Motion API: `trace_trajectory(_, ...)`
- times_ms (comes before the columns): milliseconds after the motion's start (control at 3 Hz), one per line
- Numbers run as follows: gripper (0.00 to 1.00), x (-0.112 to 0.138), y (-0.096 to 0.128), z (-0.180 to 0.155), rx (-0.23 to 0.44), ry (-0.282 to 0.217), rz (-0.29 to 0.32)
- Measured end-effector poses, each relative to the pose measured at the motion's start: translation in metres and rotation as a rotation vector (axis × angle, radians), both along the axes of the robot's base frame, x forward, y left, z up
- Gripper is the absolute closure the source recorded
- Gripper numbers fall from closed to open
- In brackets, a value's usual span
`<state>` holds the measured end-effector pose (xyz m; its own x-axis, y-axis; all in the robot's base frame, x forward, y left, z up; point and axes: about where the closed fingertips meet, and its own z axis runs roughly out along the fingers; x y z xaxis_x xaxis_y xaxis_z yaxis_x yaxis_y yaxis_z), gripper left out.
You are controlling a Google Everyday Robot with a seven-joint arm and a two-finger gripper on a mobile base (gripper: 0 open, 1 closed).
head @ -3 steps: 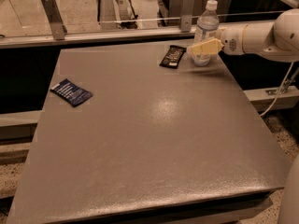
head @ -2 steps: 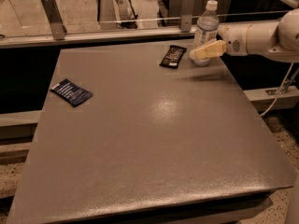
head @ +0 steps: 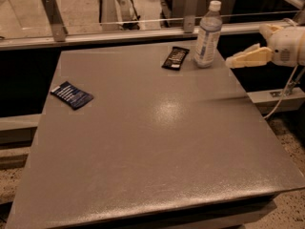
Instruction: Move blue plastic bottle near rxbar chocolate
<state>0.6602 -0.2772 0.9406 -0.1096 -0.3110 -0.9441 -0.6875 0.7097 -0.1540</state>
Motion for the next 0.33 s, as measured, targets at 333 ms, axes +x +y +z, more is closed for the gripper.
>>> trace_trajectory(333,0.00,-0.0671,-0.0474,0.0258,-0.021,-0.078,-0.033)
